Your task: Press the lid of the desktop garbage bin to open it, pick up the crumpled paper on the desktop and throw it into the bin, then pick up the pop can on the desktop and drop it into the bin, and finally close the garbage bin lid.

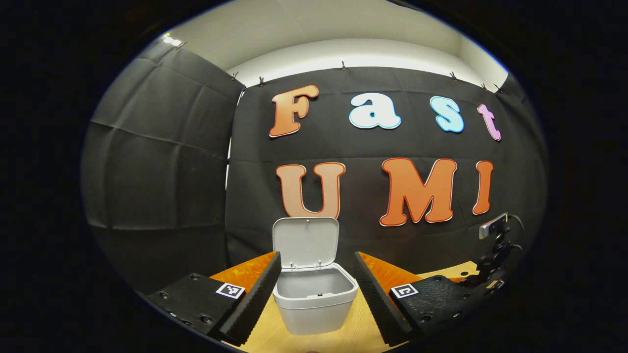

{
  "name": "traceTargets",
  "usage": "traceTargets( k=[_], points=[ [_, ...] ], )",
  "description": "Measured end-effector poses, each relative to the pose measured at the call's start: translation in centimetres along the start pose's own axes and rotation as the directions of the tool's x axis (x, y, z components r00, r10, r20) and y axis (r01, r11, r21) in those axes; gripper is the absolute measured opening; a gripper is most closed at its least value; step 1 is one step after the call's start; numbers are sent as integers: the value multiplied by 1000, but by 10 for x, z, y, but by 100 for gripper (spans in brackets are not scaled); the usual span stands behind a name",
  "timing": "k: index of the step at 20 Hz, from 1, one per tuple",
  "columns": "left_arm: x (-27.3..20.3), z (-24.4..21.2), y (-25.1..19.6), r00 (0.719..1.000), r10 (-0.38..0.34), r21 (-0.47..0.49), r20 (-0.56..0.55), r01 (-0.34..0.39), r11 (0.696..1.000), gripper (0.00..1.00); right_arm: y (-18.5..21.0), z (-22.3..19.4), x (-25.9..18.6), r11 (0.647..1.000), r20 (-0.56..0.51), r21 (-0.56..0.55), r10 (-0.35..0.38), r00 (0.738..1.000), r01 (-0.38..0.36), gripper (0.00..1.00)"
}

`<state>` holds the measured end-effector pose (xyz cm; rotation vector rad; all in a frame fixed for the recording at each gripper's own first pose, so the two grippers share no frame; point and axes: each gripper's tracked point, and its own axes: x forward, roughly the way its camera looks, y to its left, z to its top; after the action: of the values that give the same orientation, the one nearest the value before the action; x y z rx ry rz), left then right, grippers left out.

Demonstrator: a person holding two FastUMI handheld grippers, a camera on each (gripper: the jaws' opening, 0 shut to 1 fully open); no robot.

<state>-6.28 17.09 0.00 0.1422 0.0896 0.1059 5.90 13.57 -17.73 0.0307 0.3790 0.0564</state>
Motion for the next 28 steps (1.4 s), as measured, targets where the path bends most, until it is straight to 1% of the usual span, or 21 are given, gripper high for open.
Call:
traceTargets(
  k=[3, 7, 11, 14, 16, 19, 22, 24, 26, 27, 28],
  points=[
    [-2, -7, 19, 999, 35, -20, -2, -35, 999, 92, 36, 28, 1, 997, 38, -25, 68, 997, -67, 16],
    [-4, -17, 48, 996, 90, -39, -12, -90, 995, 92, 85, 59, 22, 987, 69, -33, 158, 985, -156, 16],
    [-9, -24, 82, 986, 164, -36, -24, -164, 986, 93, 145, 85, 49, 966, 95, -58, 256, 962, -251, 16],
    [-16, -29, 103, 976, 212, -32, -37, -214, 976, 92, 189, 94, 66, 947, 94, -56, 321, 942, -317, 16],
    [-21, -32, 115, 970, 241, -25, -44, -242, 970, 92, 213, 94, 78, 936, 81, -52, 350, 933, -347, 16],
    [-26, -36, 131, 959, 278, -14, -53, -279, 960, 92, 240, 87, 99, 929, 53, -48, 370, 928, -367, 17],
    [-32, -38, 139, 952, 299, -2, -57, -300, 954, 93, 255, 78, 113, 926, 32, -49, 375, 926, -373, 16],
    [-32, -37, 143, 950, 308, 8, -55, -308, 951, 92, 260, 76, 114, 924, 33, -62, 381, 924, -378, 21],
    [-31, -37, 141, 950, 307, 9, -56, -307, 952, 92, 263, 76, 112, 919, 41, -80, 391, 920, -387, 30],
    [-33, -38, 139, 952, 303, 8, -55, -303, 953, 92, 262, 77, 111, 918, 48, -86, 393, 918, -388, 50],
    [-32, -36, 137, 953, 298, 8, -56, -298, 955, 92, 262, 79, 110, 917, 55, -85, 396, 917, -390, 58]
  ],
)
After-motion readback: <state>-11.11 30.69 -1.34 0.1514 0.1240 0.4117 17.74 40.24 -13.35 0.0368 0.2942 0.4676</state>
